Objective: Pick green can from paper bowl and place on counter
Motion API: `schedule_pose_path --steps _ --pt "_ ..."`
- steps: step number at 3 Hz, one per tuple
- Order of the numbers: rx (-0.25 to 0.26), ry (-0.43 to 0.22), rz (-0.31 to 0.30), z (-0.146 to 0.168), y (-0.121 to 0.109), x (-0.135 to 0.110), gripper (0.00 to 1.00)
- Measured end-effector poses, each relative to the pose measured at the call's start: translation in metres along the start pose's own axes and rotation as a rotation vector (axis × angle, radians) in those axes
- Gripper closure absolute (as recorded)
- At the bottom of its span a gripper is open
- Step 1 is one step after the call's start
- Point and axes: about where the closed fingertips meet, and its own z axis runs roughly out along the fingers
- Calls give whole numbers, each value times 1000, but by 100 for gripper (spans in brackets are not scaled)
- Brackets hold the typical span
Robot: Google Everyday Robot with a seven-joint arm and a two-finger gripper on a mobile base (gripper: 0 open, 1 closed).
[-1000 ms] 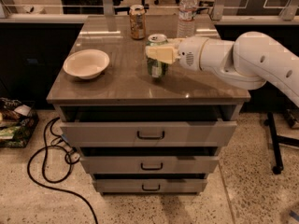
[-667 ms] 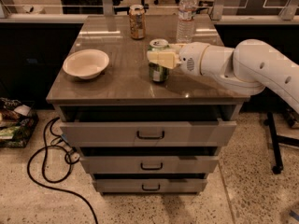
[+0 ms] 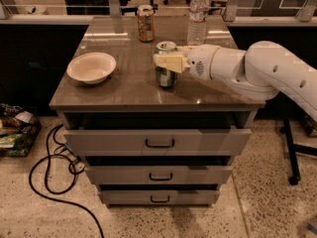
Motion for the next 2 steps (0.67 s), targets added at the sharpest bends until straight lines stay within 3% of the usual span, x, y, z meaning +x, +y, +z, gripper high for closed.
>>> schedule_pose_path --steps 2 --pt "-8 0 -1 4 4 -1 4"
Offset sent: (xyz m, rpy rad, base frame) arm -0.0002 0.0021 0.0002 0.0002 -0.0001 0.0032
